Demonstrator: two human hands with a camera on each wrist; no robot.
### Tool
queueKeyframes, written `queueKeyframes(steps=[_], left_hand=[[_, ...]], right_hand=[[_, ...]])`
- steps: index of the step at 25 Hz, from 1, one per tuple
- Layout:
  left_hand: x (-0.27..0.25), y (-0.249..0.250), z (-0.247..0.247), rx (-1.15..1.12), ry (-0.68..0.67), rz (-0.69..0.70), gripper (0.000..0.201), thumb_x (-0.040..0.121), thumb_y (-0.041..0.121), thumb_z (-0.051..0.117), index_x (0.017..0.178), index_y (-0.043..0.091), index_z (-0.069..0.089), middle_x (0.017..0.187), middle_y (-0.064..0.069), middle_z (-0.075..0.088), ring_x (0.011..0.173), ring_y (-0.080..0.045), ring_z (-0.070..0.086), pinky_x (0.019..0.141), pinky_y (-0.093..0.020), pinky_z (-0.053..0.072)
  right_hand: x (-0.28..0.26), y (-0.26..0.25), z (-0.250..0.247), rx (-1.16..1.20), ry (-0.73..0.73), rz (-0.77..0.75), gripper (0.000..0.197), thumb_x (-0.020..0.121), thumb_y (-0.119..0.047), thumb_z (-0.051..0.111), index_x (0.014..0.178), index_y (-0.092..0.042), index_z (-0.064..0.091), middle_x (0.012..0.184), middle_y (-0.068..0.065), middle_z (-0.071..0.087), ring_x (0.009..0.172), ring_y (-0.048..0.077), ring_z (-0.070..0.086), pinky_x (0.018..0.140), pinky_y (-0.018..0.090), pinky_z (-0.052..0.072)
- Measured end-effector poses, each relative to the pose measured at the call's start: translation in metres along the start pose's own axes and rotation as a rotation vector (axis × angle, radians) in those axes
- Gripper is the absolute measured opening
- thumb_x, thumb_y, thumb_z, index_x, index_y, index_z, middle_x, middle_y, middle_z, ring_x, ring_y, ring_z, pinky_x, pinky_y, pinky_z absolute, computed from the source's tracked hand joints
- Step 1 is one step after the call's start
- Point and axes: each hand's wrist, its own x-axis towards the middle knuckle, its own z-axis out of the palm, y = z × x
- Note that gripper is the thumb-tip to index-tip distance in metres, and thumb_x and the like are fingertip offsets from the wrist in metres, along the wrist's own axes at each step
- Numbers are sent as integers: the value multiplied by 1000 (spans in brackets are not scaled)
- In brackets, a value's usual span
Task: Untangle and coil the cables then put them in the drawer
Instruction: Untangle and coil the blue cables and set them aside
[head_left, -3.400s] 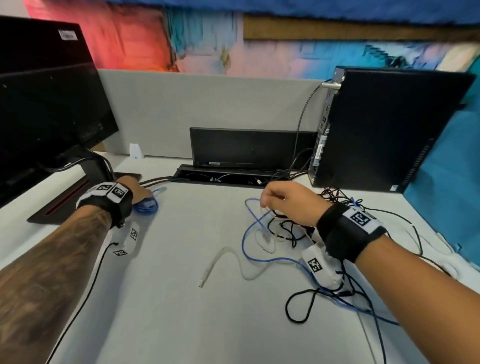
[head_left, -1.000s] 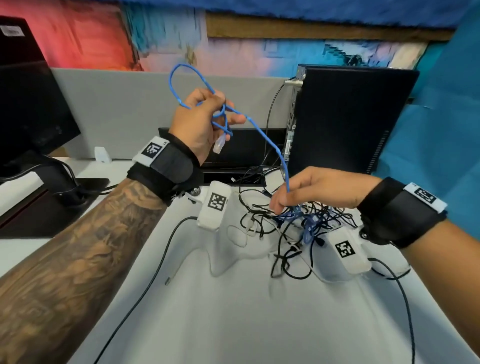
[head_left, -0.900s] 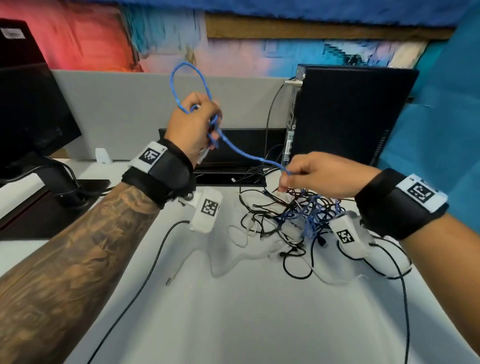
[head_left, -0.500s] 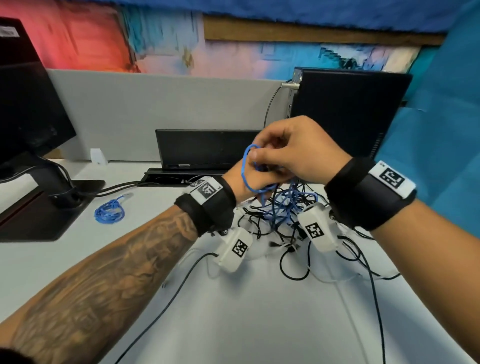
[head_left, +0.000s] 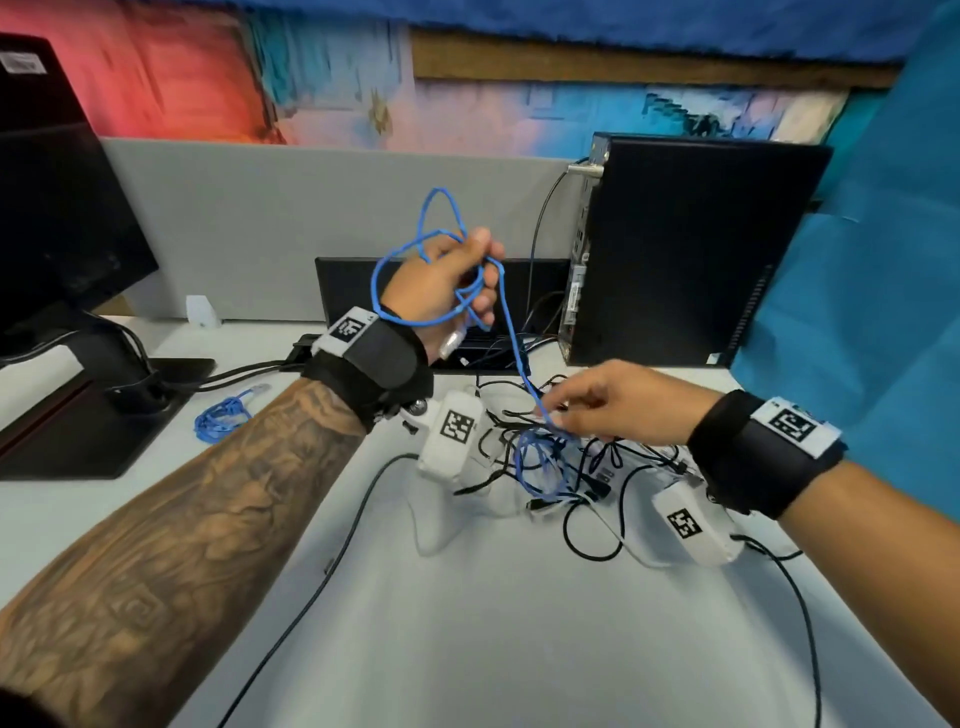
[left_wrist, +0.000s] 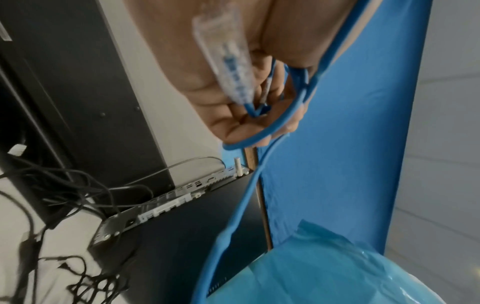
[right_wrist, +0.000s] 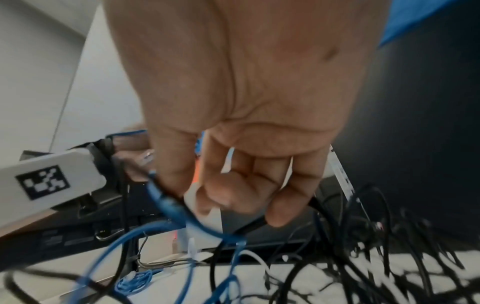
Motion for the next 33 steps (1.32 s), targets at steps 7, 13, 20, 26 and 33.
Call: queueKeyframes(steps=[7,13,20,26,33], left_hand=[[5,33,-17,-157,91,92,26,106,28,40,90,12,54,66,3,52,51,-9,48,50,-25,43],[6,34,-28,-105,141,123,25,105,26,44,86,13,55,65,2,52,49,-9,48,48,-26,43],[-17,-1,-15,152,-110,-33,38,90,35,59,108,2,64,70,-5,52,51,-15,48,47,-27,43],[-32,-9,-4,362,-352,-63,13,93,12,60,82,6,63,62,-9,51,48,-23,46,51,-35,41],[-34,-9,-66,832,51,-107,10,84,9,72,77,8,65,60,-9,58,50,-19,50,47,-26,45]], right_hand=[[5,8,10,-224,-24,87,23,92,-31,70,112,-41,69,88,-10,64,78,6,59,76,24,50],[4,-17,-36,46,113,-9,12,92,-35,70,88,-27,78,98,-10,74,96,9,67,92,29,50],[14,-45,-60,413,407,-166,9,98,-8,63,99,-5,72,80,7,69,75,17,63,69,26,51],[20,-51,-26,468,414,-308,18,96,-3,65,111,-9,72,99,11,77,92,18,73,85,31,58],[34,-54,71,95,316,-123,88,92,-22,67,159,-32,11,149,-8,46,114,9,60,95,30,53]])
